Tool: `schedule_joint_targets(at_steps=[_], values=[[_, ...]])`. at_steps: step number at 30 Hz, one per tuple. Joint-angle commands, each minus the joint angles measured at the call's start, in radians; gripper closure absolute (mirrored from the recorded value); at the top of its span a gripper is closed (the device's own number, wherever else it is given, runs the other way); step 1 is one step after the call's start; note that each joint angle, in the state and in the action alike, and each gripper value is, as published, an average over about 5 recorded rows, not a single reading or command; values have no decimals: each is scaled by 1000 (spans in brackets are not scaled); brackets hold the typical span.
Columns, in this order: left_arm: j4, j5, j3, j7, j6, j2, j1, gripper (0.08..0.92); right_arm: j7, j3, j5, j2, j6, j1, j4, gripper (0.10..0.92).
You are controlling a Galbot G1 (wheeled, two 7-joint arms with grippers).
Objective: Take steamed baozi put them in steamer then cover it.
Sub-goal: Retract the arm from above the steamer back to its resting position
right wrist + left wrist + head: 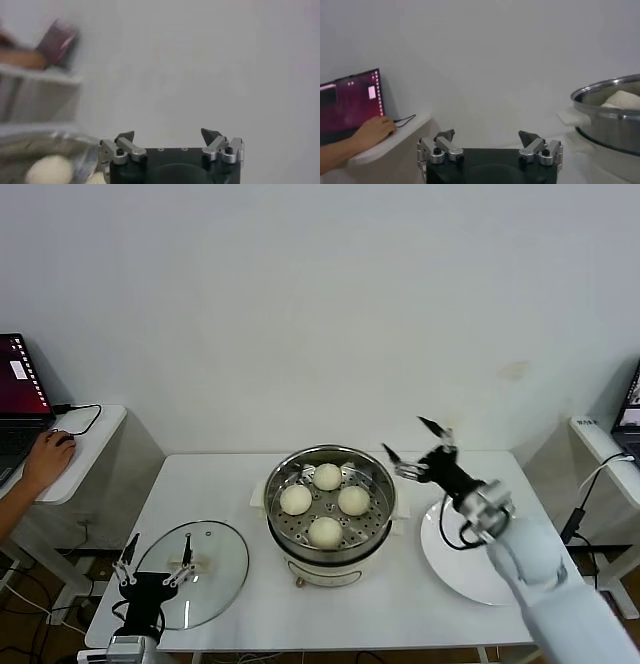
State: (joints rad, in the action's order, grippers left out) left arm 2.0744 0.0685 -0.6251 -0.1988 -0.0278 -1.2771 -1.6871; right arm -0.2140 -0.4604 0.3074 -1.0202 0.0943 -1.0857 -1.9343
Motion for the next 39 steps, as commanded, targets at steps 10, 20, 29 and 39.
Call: schedule_joint_targets(at_steps=[10, 20, 29, 39], values=[[-280, 1096, -158, -104, -183, 120, -114, 177, 47, -648, -124, -356, -138, -494, -24, 202], [-332, 1150, -97, -125, -197, 150, -64, 177, 69, -668, -138, -377, -141, -504, -9, 202], [-388, 1151, -24, -95, -184, 142, 57, 177, 71, -669, -172, -400, -142, -526, -20, 202], [-482, 1145, 25, -79, -173, 154, 184, 177, 73, -684, -184, -412, -142, -549, -31, 202]])
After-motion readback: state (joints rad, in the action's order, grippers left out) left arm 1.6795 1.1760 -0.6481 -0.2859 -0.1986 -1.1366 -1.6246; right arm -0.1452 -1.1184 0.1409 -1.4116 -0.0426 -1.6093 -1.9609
